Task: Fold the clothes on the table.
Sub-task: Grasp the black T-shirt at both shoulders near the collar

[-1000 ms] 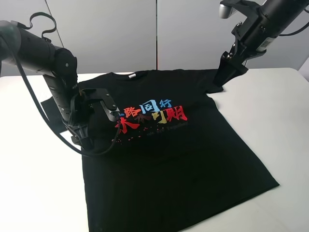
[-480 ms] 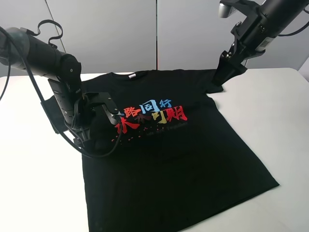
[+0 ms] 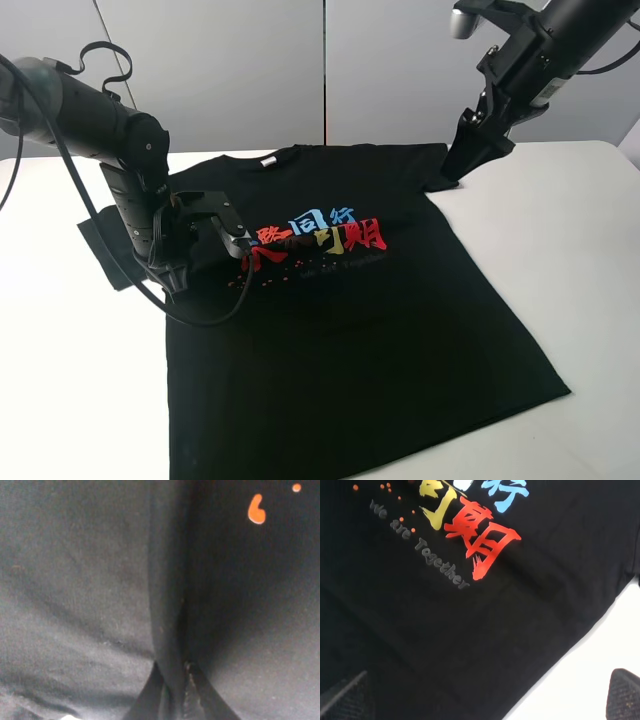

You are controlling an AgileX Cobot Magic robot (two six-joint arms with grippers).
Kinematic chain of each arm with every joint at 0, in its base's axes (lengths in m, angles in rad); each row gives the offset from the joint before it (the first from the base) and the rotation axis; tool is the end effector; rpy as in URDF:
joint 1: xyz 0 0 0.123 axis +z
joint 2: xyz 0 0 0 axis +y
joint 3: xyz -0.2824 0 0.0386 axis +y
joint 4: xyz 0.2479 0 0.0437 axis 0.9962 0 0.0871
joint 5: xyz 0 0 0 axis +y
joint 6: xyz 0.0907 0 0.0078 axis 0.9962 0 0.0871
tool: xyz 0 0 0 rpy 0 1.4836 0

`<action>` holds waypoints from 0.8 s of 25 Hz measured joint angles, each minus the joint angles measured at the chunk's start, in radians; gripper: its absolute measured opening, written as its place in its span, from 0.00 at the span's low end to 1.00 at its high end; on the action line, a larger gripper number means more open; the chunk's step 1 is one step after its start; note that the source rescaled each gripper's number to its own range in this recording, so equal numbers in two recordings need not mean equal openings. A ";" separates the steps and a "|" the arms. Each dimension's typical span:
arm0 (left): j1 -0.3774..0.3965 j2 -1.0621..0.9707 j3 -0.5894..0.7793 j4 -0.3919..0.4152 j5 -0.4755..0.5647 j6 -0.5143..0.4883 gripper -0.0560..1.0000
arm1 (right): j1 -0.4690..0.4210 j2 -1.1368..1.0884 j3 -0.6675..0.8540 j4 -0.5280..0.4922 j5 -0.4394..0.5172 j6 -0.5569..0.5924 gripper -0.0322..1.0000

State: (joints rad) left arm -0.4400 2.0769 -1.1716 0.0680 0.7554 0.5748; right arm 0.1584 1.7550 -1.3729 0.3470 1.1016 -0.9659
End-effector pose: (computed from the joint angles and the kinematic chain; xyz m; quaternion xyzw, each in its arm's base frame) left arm 0.3256 -0.1486 0.0923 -0.5073 -0.8615 -0.0231 0.0029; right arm 0.3443 0.0830 0.2566 -0.4686 0.8646 0.1136 0.1418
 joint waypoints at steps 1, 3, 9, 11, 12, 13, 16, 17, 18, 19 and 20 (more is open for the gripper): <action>0.000 0.000 0.000 0.002 0.000 0.000 0.06 | 0.000 0.000 0.000 0.000 0.000 -0.012 1.00; 0.000 0.000 0.000 0.002 0.000 0.000 0.06 | 0.000 0.005 0.000 0.000 0.000 -0.037 1.00; 0.000 0.000 0.000 0.004 0.002 0.000 0.06 | 0.048 0.081 0.000 -0.037 -0.004 -0.082 1.00; 0.000 0.000 0.000 0.004 0.005 0.000 0.06 | 0.084 0.108 0.000 -0.063 -0.015 -0.095 1.00; 0.000 0.000 0.000 0.004 0.005 0.000 0.06 | 0.107 0.127 0.000 -0.082 -0.027 -0.102 1.00; 0.000 0.000 -0.001 0.004 0.005 0.000 0.06 | 0.124 0.143 0.000 -0.106 -0.050 -0.108 1.00; 0.000 0.000 -0.002 0.004 0.007 0.000 0.06 | 0.181 0.170 0.000 -0.208 -0.128 -0.115 1.00; 0.000 0.000 -0.002 0.006 0.007 0.000 0.06 | 0.201 0.177 -0.002 -0.241 -0.170 -0.117 1.00; 0.000 0.000 -0.002 0.005 0.009 0.000 0.06 | 0.216 0.181 -0.002 -0.268 -0.197 -0.119 1.00; 0.000 0.000 -0.002 0.006 0.013 0.003 0.06 | 0.233 0.192 -0.005 -0.296 -0.226 -0.122 1.00; 0.000 0.000 -0.002 0.011 0.017 0.007 0.06 | 0.241 0.198 -0.006 -0.321 -0.244 -0.127 1.00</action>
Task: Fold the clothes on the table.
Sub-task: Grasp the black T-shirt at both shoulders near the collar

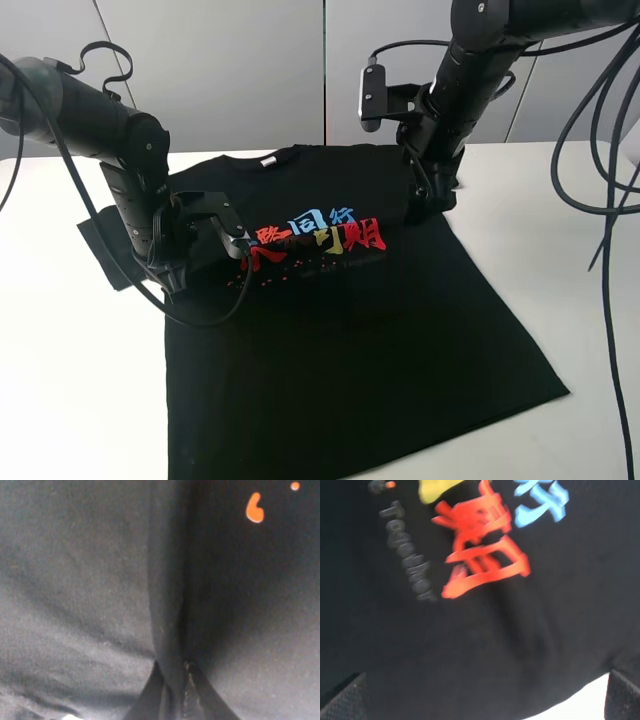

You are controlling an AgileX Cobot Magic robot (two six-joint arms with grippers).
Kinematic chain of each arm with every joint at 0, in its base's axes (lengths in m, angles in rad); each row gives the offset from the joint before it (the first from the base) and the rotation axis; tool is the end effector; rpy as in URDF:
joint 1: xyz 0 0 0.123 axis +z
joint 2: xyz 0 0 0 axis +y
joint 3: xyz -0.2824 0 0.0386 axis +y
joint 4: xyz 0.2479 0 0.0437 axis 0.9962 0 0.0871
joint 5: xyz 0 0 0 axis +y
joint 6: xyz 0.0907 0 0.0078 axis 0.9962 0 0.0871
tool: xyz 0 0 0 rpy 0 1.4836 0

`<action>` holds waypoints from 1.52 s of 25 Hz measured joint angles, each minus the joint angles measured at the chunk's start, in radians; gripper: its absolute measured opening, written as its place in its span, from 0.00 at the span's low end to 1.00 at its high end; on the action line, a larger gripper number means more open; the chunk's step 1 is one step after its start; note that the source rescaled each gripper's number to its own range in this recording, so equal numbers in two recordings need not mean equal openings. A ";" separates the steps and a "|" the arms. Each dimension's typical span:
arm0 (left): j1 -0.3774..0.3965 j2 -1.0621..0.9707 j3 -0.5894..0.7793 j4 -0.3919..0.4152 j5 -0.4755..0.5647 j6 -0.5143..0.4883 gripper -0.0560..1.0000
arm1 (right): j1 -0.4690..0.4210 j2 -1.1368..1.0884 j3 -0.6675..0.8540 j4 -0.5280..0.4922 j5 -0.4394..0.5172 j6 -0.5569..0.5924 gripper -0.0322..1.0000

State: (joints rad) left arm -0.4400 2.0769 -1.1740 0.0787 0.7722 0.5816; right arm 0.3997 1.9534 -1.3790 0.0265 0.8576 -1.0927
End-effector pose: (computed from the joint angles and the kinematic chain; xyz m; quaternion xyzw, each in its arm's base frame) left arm 0.3251 -0.1475 0.0928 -0.5133 -0.8578 -0.0265 0.0104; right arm 0.3617 0.1548 0.1838 -0.6690 0.7346 -0.0280 0.1098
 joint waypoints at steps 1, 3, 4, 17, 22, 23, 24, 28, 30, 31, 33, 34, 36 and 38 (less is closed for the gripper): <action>0.000 0.000 0.000 0.002 0.010 0.012 0.06 | 0.007 0.007 0.000 -0.013 -0.009 -0.002 1.00; 0.000 0.002 0.000 0.009 0.038 0.036 0.06 | 0.007 0.033 0.000 -0.026 -0.016 -0.009 1.00; 0.000 0.002 0.000 0.011 0.053 0.045 0.06 | 0.007 0.046 0.000 -0.035 -0.017 -0.011 1.00; -0.089 -0.005 0.042 0.096 0.079 0.102 0.08 | 0.005 0.162 -0.003 -0.036 -0.083 -0.103 1.00; -0.091 -0.005 0.042 0.092 0.087 0.102 0.08 | 0.005 0.197 -0.061 -0.036 -0.134 -0.122 1.00; -0.091 -0.005 0.042 0.092 0.087 0.102 0.08 | 0.005 0.208 -0.078 -0.036 -0.136 -0.122 1.00; -0.091 -0.005 0.042 0.090 0.088 0.102 0.08 | 0.005 0.219 -0.098 -0.035 -0.133 -0.117 1.00; -0.091 -0.005 0.043 0.088 0.091 0.102 0.08 | 0.005 0.252 -0.149 -0.035 -0.077 -0.083 0.99; -0.091 -0.005 0.043 0.088 0.091 0.102 0.08 | 0.003 0.265 -0.155 -0.035 -0.055 -0.074 0.94; -0.091 -0.005 0.043 0.088 0.091 0.102 0.08 | 0.003 0.277 -0.158 -0.035 -0.046 -0.071 0.90; -0.091 -0.005 0.043 0.088 0.091 0.102 0.08 | -0.001 0.297 -0.162 -0.035 -0.044 -0.061 0.81; -0.091 -0.005 0.043 0.088 0.091 0.102 0.08 | -0.003 0.305 -0.162 -0.035 -0.044 -0.047 0.75; -0.091 -0.005 0.043 0.086 0.092 0.102 0.08 | -0.005 0.315 -0.164 -0.035 -0.043 -0.031 0.64; -0.091 -0.005 0.044 0.086 0.092 0.102 0.08 | -0.009 0.317 -0.164 -0.035 -0.072 -0.022 0.58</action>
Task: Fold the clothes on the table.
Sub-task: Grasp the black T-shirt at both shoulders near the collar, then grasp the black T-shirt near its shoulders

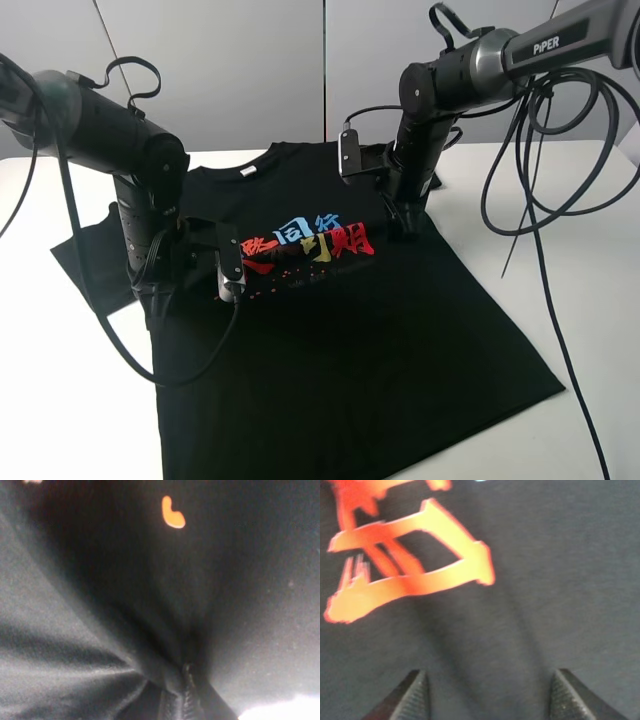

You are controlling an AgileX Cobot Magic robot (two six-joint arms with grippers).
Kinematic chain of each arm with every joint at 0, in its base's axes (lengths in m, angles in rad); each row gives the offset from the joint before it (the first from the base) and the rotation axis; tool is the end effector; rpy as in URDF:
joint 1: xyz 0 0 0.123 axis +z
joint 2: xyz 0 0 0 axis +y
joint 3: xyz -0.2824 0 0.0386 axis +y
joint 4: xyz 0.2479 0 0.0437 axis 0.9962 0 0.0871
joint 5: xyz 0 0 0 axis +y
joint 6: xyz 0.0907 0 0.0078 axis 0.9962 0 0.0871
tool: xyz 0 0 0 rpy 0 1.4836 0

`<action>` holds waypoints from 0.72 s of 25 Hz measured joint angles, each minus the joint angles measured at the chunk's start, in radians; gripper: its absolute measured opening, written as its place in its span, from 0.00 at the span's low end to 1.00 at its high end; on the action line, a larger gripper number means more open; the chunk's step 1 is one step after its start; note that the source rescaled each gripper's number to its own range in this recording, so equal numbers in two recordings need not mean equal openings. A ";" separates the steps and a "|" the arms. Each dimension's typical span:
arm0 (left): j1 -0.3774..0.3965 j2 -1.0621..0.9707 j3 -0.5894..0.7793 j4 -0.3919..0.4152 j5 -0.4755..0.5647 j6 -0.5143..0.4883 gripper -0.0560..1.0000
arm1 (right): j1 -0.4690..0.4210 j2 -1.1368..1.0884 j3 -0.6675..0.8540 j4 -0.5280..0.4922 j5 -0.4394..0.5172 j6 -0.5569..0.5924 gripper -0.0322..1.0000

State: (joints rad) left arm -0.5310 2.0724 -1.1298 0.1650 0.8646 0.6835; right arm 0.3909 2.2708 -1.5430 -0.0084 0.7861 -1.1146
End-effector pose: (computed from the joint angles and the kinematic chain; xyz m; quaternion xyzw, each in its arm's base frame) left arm 0.2970 -0.1612 0.0878 -0.6147 -0.7831 -0.0527 0.0785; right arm 0.4057 0.1666 0.0917 -0.6839 0.7260 -0.0285 0.0662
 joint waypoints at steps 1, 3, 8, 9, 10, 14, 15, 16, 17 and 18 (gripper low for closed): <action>0.000 0.000 0.000 0.000 0.000 0.000 0.08 | -0.002 0.000 0.000 0.000 -0.023 0.001 0.57; 0.000 0.000 0.000 0.000 0.000 0.000 0.08 | -0.002 0.002 0.000 0.000 -0.075 0.004 0.57; 0.000 0.000 0.000 -0.002 0.000 0.000 0.08 | -0.002 0.006 -0.002 0.073 -0.105 0.006 0.63; 0.000 0.000 0.000 -0.002 0.002 0.000 0.08 | -0.002 0.006 -0.004 0.076 -0.101 0.006 0.68; 0.000 0.000 0.000 -0.002 0.001 0.000 0.08 | -0.002 0.006 -0.006 0.078 -0.090 0.008 0.76; 0.000 0.000 0.000 -0.002 0.001 0.000 0.08 | -0.002 0.006 -0.010 0.078 -0.044 0.004 0.98; 0.000 0.000 0.000 -0.002 0.001 0.000 0.08 | -0.002 0.006 -0.010 0.078 -0.035 0.004 0.99; 0.000 0.000 0.000 -0.002 0.002 0.000 0.08 | -0.002 0.006 -0.010 0.078 -0.027 0.004 0.99; 0.000 0.000 0.000 -0.002 0.002 0.000 0.08 | -0.002 0.006 -0.010 0.078 -0.022 0.001 0.99; 0.000 0.000 0.000 -0.002 0.002 0.000 0.08 | -0.002 0.006 -0.010 0.078 -0.012 0.001 1.00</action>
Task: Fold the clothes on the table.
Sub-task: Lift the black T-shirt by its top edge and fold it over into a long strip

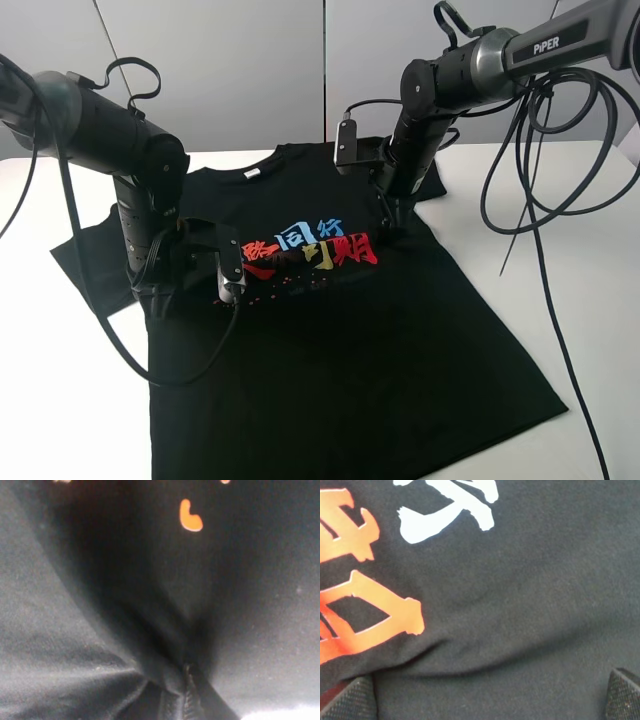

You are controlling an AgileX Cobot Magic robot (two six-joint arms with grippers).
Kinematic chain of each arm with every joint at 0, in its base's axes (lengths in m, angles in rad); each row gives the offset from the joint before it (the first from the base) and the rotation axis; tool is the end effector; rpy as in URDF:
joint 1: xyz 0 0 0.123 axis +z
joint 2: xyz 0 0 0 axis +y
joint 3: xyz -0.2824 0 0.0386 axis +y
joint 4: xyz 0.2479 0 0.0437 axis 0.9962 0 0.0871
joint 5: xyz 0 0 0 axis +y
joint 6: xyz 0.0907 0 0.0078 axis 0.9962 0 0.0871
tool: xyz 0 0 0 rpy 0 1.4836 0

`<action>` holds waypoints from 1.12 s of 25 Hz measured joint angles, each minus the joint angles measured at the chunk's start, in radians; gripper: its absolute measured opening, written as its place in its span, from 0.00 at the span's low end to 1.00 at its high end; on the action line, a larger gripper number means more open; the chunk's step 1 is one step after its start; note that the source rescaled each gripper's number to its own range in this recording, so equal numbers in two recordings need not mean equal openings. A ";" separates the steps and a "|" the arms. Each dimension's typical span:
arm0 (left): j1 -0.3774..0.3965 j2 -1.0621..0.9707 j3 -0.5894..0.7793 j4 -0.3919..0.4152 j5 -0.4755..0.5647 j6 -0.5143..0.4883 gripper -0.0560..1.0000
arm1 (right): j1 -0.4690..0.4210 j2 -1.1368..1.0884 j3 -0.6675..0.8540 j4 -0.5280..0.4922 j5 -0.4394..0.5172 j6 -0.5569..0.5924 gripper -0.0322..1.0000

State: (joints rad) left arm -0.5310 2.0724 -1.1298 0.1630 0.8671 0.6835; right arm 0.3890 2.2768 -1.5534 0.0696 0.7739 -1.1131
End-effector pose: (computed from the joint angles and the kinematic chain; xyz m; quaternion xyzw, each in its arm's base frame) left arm 0.2967 -0.1612 0.0878 -0.6141 -0.7835 -0.0520 0.0797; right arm 0.4072 0.1717 0.0918 -0.6631 0.7438 -0.0039 0.0843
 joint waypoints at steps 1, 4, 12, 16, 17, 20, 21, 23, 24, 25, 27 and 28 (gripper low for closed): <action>0.000 0.000 0.000 0.000 0.000 0.000 0.08 | 0.000 0.000 0.000 0.000 0.010 -0.005 1.00; 0.000 0.000 0.000 0.000 0.000 0.000 0.08 | 0.000 0.000 0.002 0.000 0.038 -0.017 1.00; 0.000 0.000 0.000 0.000 0.000 0.000 0.08 | 0.000 -0.027 0.010 -0.006 0.123 0.019 1.00; 0.000 0.000 0.000 0.000 0.000 0.000 0.08 | 0.000 -0.056 0.010 -0.010 0.194 0.034 1.00; 0.000 0.000 0.000 0.000 0.000 0.000 0.08 | 0.000 -0.061 0.010 -0.014 0.210 0.039 1.00; 0.000 0.000 0.000 0.000 -0.006 0.000 0.08 | 0.000 -0.067 0.014 -0.029 0.253 0.037 1.00; 0.000 0.000 0.000 0.000 -0.006 0.000 0.08 | 0.000 -0.067 0.016 -0.029 0.248 0.030 1.00; 0.000 0.000 0.000 0.000 -0.006 0.000 0.08 | 0.000 -0.067 0.029 -0.022 0.224 0.013 1.00; 0.000 0.000 0.000 0.000 -0.006 0.000 0.08 | 0.000 -0.067 0.034 -0.019 0.212 0.004 1.00; 0.000 0.000 0.000 0.000 -0.006 0.000 0.08 | 0.000 -0.067 0.043 -0.014 0.203 -0.011 1.00; 0.000 0.000 0.000 0.000 -0.006 0.000 0.08 | 0.000 -0.067 0.061 -0.011 0.199 -0.036 1.00; 0.000 0.000 0.000 0.000 -0.006 0.000 0.08 | 0.000 -0.065 0.068 -0.008 0.199 -0.047 1.00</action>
State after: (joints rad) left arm -0.5310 2.0724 -1.1298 0.1630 0.8611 0.6835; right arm 0.3890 2.2118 -1.4852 0.0615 0.9725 -1.1598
